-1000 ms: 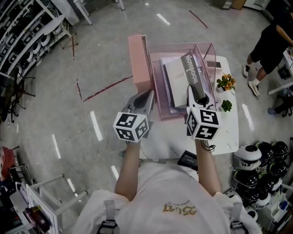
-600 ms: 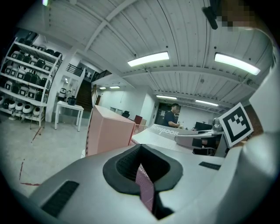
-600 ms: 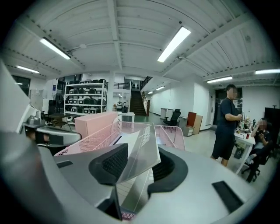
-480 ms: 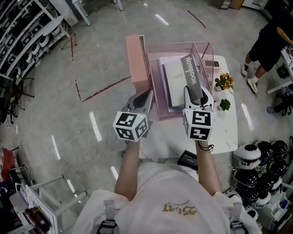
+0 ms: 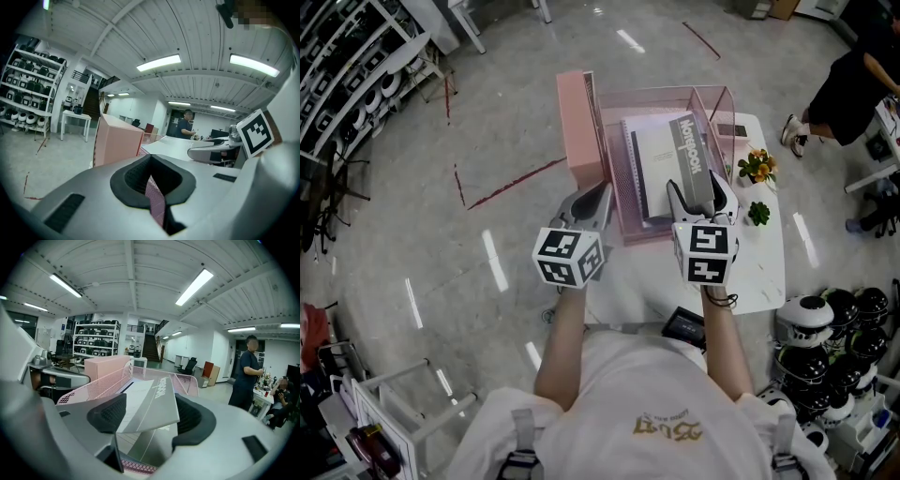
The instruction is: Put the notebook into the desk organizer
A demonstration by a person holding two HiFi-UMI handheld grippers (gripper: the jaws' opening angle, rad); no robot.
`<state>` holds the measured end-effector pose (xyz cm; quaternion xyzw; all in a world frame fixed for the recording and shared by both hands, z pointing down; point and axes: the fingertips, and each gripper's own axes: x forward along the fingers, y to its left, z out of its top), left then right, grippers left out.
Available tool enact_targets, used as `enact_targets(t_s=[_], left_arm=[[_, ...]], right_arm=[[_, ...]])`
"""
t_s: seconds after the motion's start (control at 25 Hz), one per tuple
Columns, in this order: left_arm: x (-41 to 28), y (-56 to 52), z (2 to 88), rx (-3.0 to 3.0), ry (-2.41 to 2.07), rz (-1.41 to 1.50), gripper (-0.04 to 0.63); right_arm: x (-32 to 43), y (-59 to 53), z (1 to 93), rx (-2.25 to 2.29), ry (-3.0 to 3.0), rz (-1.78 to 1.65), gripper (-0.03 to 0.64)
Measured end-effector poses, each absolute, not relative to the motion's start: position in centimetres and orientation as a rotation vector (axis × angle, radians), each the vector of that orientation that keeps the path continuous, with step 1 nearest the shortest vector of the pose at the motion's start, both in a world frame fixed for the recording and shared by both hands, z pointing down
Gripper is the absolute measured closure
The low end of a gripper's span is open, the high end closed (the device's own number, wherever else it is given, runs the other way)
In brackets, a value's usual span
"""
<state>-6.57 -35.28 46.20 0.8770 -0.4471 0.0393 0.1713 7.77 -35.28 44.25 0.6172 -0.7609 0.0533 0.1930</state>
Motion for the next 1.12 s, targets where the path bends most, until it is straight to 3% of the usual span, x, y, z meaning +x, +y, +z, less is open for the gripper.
enact_targets(t_s=[0.2,0.44,0.68,0.8,1.12], left_arm=[[-6.8,-35.1,45.7,2.496,-1.298,0.105,0.581],[-6.6,-34.8,45.4,2.499,-1.305,0.084,0.581],[-6.6,-33.9,44.8,2.510,-1.310,0.069,0.580],[-6.9,-33.7,44.4,2.513,-1.316,0.061,0.581],[-6.2,-31.0,42.7,2.550,-1.282,0.026,0.581]], right_arm=[[7.6,-34.9,44.0,1.724,-2.130,0.140,0.301],[8.0,-35.5,44.0,1.522,-1.923,-0.155,0.235],[8.2,-35.1,43.2,1.584,-2.021,-0.053,0.224],[7.9,-34.4,42.6,1.645,-2.159,0.103,0.250],[7.8,-30.1,41.8,1.774,-2.394,0.412,0.416]])
